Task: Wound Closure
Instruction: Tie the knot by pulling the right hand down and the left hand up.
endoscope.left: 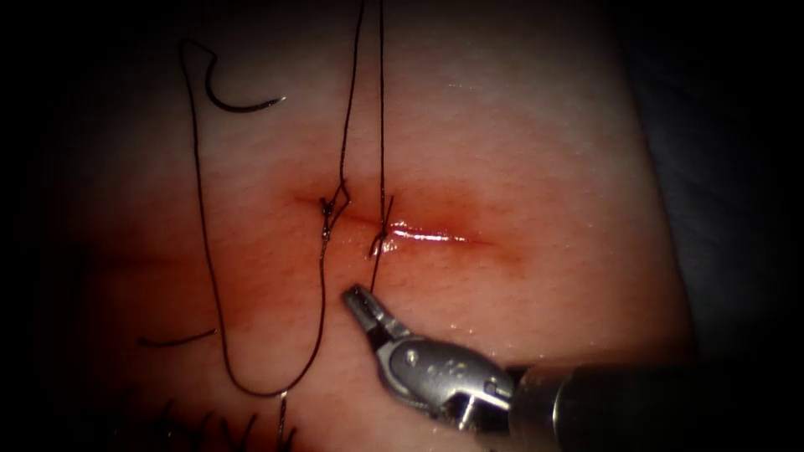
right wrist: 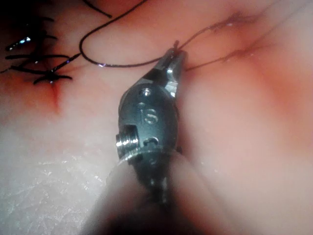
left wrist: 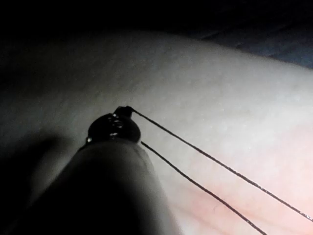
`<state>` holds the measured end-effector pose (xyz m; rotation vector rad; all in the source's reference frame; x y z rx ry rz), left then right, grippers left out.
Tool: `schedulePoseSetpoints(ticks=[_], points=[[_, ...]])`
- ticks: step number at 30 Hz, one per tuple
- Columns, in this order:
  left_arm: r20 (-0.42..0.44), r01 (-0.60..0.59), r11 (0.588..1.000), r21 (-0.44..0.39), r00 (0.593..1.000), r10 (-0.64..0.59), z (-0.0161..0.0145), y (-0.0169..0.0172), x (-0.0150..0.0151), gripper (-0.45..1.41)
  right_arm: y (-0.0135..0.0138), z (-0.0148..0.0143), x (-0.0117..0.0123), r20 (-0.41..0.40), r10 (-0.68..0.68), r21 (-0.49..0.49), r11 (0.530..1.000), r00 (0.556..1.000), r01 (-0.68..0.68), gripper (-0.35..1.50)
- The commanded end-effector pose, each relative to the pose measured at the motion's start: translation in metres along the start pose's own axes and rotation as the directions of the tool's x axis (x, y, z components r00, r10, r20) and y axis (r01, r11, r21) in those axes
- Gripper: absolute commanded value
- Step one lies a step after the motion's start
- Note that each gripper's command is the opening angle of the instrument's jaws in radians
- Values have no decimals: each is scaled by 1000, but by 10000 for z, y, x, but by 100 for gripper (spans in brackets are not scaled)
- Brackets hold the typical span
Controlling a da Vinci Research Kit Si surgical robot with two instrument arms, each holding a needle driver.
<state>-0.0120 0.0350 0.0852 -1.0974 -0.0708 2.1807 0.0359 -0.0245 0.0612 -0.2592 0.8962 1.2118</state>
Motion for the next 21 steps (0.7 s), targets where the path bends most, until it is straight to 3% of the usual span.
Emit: schedulePoseSetpoints(ticks=[1, 21], points=[[-5, -4, 1000, 5, 1000, 4, 9, -4, 4, -45, -9, -1, -10, 4, -1, 2, 1000, 1000, 1, -35], [-38, -24, 998, 58, 999, 27, 41, -32, 10, -45, -45, -27, -30, 80, 9, 57, 998, 997, -13, -35]])
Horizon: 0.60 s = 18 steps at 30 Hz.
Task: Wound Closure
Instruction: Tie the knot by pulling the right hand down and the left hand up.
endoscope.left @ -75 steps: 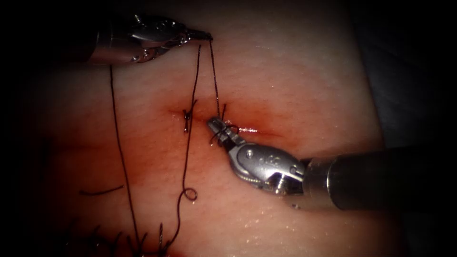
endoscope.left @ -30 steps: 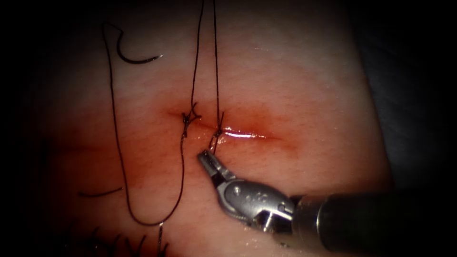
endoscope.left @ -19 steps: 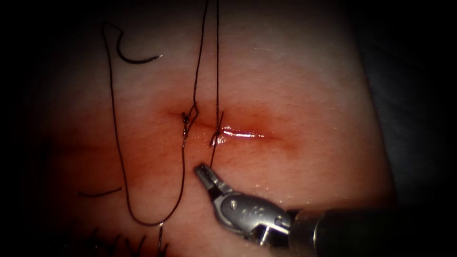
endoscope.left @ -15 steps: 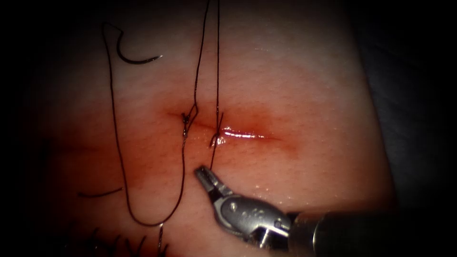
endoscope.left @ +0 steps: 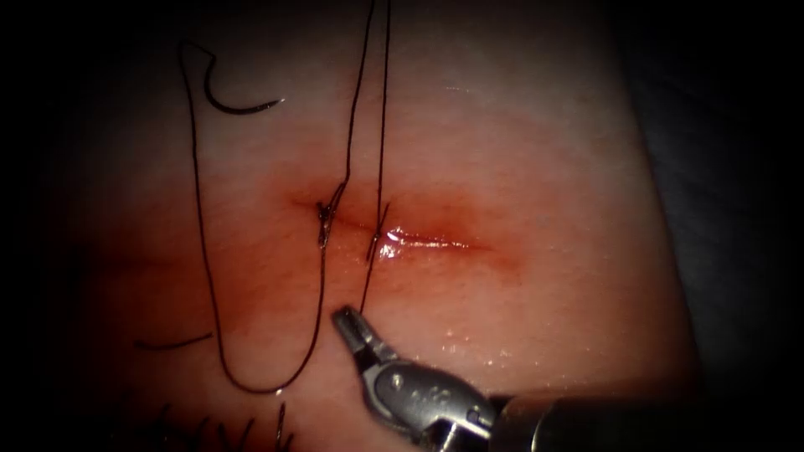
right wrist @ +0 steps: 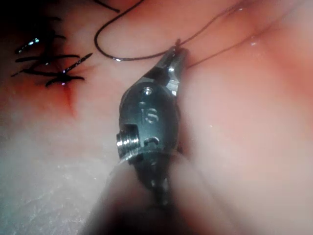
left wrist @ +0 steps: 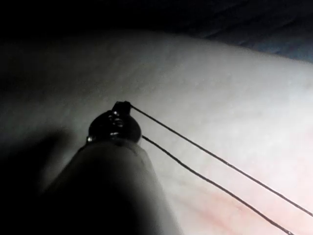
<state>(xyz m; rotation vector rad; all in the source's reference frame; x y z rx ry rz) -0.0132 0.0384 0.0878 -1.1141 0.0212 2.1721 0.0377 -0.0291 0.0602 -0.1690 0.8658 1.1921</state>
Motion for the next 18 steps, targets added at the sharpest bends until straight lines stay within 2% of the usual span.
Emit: schedulePoseSetpoints(ticks=[1, 11, 18], points=[[0, 3, 1000, 5, 1000, -3, 10, -5, 3, -45, -10, -1, -8, 18, 10, 5, 1000, 1000, -10, -35], [2, 7, 1000, 13, 1000, -7, 19, -19, 0, -45, -41, -20, -13, 72, 11, 30, 999, 997, -13, -35], [1, 6, 1000, 16, 1000, -6, 23, -22, 3, -45, -48, -26, -17, 85, 4, 32, 999, 996, -7, -35]])
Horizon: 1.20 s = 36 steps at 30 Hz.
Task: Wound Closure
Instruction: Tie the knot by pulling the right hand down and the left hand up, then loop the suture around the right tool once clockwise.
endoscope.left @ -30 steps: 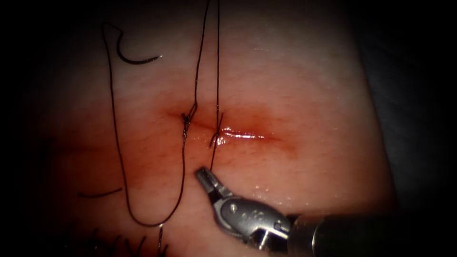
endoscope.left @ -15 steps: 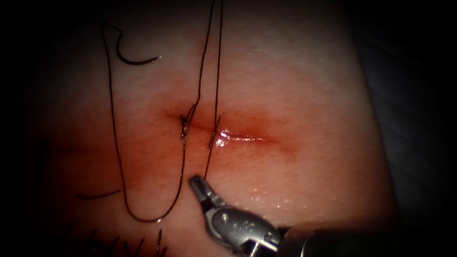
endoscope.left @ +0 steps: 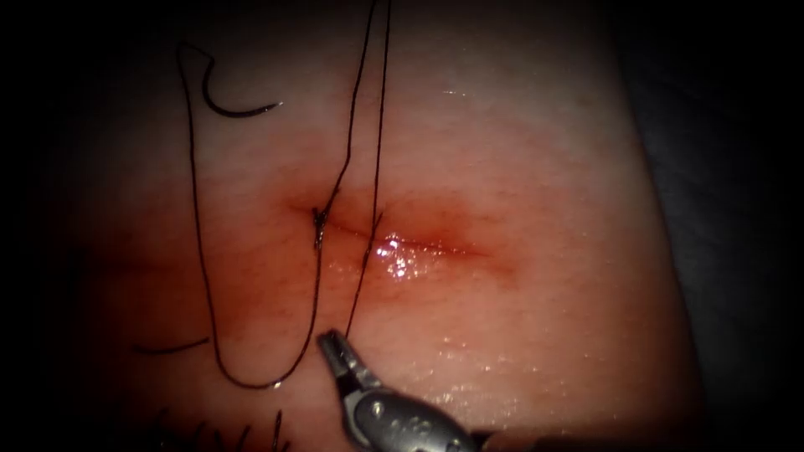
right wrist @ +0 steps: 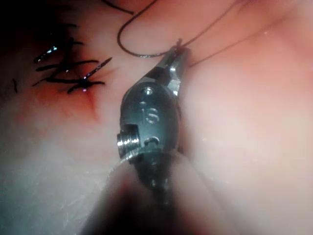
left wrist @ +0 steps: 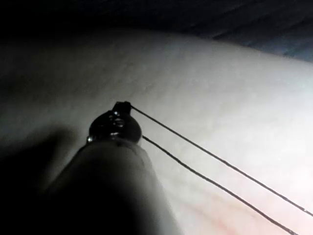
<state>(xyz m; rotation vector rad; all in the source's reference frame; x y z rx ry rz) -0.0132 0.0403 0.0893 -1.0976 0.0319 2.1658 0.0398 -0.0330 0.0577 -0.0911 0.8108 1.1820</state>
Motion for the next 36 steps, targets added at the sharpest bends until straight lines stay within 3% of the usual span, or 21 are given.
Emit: schedulePoseSetpoints(ticks=[1, 4, 6, 7, 8, 9, 11, 13, 16, 24, 25, 29, 31, 32, 36], points=[[-4, -6, 1000, 2, 1000, 6, 9, -3, 4, -45, -6, 3, -9, 4, -1, 2, 1000, 1000, 1, -35], [-8, -8, 1000, -4, 1000, 8, 6, 1, 4, -45, -4, 5, -5, -2, -2, 16, 1000, 1000, 2, -35], [-10, -9, 1000, -12, 1000, 9, 0, 5, 3, -45, -1, 7, 0, -68, -29, 34, 999, 997, 31, -35], [-13, -18, 1000, -22, 1000, 18, -7, 9, 3, -45, 7, 10, 8, -105, -85, 90, 991, 991, 95, -35], [-8, -16, 999, -35, 1000, 16, -13, 12, 2, -45, 11, 12, 12, -111, -129, 116, 983, 985, 142, -21], [1, -9, 999, -51, 1000, 9, -18, 15, 1, -45, 17, 13, 17, -130, -179, 128, 972, 975, 196, 31], [25, -1, 996, -84, 1000, 4, -30, 21, 0, -45, 25, 14, 22, -150, -206, 148, 962, 967, 228, 76], [55, 4, 992, -124, 998, 3, -47, 30, -2, -45, 33, 14, 25, -163, -240, 146, 953, 957, 264, 114], [91, 17, 985, -171, 996, -1, -77, 42, -6, -45, 41, 14, 27, -172, -286, 150, 938, 943, 312, 140], [155, 34, 953, -301, 988, 14, -166, 76, -15, -45, 58, 0, 32, -200, -311, 187, 919, 929, 347, 148], [158, 39, 940, -339, 987, 16, -186, 83, -16, -45, 65, -4, 38, -224, -307, 224, 907, 925, 356, 148], [167, 32, 924, -380, 985, 34, -216, 93, -16, -45, 77, -8, 50, -258, -310, 293, 877, 915, 380, 148], [167, 24, 918, -397, 985, 47, -236, 100, -16, -45, 86, -11, 58, -276, -322, 332, 852, 906, 404, 141], [168, 26, 916, -401, 985, 46, -244, 103, -16, -45, 93, -13, 64, -295, -340, 353, 830, 893, 433, 130], [162, 13, 911, -412, 985, 60, -272, 122, -19, -45, 114, -9, 85, -289, -342, 364, 824, 894, 433, 116]])
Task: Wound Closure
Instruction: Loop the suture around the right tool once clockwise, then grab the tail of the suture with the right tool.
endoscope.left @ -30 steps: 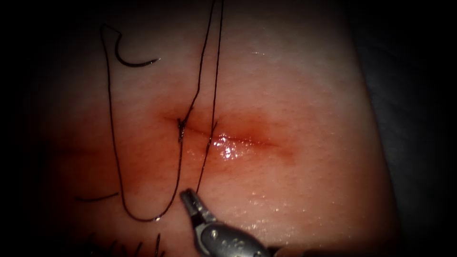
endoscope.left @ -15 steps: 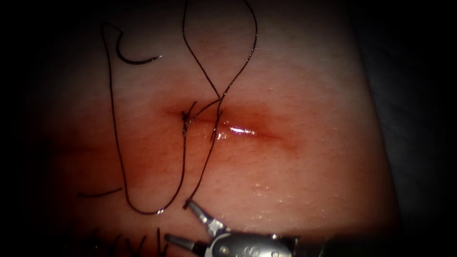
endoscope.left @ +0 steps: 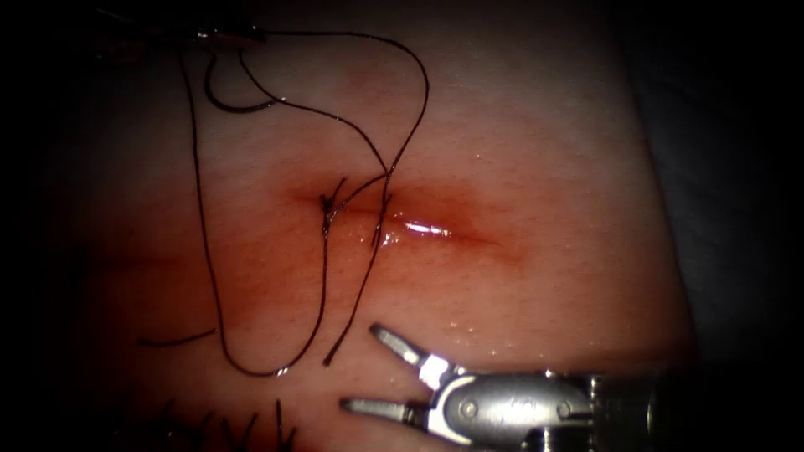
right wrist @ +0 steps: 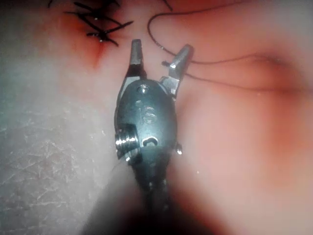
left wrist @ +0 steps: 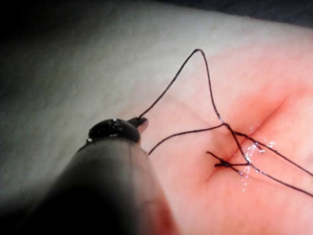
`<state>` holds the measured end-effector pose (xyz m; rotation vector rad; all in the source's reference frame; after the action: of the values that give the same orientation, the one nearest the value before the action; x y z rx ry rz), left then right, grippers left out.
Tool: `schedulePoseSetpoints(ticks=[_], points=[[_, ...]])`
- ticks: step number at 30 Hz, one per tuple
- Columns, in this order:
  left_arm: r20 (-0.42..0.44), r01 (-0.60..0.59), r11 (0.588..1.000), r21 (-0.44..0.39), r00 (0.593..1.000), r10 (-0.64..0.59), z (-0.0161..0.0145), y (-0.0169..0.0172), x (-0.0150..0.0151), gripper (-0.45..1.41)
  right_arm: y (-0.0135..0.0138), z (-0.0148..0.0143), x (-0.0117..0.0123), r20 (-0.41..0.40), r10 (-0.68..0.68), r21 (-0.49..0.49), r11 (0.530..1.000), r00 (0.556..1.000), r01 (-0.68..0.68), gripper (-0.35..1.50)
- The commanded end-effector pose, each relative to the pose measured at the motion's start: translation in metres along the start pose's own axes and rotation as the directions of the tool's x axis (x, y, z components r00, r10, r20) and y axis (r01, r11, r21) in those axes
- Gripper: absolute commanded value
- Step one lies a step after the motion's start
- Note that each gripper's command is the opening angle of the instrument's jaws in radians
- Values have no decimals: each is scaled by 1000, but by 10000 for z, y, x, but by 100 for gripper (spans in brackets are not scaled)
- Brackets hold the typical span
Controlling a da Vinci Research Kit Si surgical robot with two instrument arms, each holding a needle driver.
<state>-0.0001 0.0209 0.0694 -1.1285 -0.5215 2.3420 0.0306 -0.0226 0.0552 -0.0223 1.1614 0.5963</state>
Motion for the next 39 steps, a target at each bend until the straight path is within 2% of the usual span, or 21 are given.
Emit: schedulePoseSetpoints(ticks=[1, 3, 5, 6, 10, 14, 24, 25, 30, 31, 35, 37, 38, 39], points=[[-2, -4, 1000, 4, 1000, 4, 5, 5, 0, -45, 12, 7, 0, -9, 0, 5, 1000, 1000, 0, 109], [-5, -12, 1000, 8, 1000, 12, 5, 25, -5, -45, 36, 10, 4, -63, 20, 11, 1000, 998, -19, 86], [-7, -14, 1000, 11, 1000, 14, 7, 37, -7, -45, 53, 14, 6, -86, 35, 18, 999, 996, -34, 39], [-13, -11, 1000, 9, 1000, 11, 9, 49, -10, -45, 64, 17, 7, -95, 42, 23, 999, 995, -40, -35], [-41, -8, 1000, 9, 999, 8, 10, 74, -13, -45, 98, 41, 3, -107, 55, 38, 998, 993, -52, -35], [-61, -13, 1000, 6, 998, 14, 8, 98, -18, -45, 120, 65, -8, -106, 86, 27, 996, 991, -84, -35], [-107, -25, 1000, -15, 994, 23, 17, 150, -39, -45, 142, 112, -10, -199, 127, -46, 989, 972, -139, -35], [-112, -28, 999, -18, 993, 25, 22, 155, -41, -45, 145, 118, -8, -238, 155, -38, 985, 959, -168, -35], [-128, -31, 999, -30, 991, 27, 37, 166, -46, -45, 157, 130, -1, -333, 286, 133, 958, 899, -255, -35], [-132, -24, 999, -31, 991, 20, 46, 167, -46, -45, 158, 133, 2, -340, 326, 199, 942, 882, -272, -35], [-127, -30, 999, -38, 992, 25, 60, 167, -45, -45, 157, 138, 5, -352, 369, 331, 909, 860, -255, -35], [-116, -36, 998, -47, 993, 30, 77, 162, -43, -45, 153, 141, 5, -351, 411, 467, 856, 841, -224, -35], [-116, -36, 998, -47, 993, 30, 77, 162, -43, -45, 153, 141, 5, -351, 411, 467, 856, 841, -224, -35], [-116, -38, 998, -50, 993, 32, 79, 161, -43, -45, 152, 140, 5, -340, 422, 510, 833, 840, -212, -35]])
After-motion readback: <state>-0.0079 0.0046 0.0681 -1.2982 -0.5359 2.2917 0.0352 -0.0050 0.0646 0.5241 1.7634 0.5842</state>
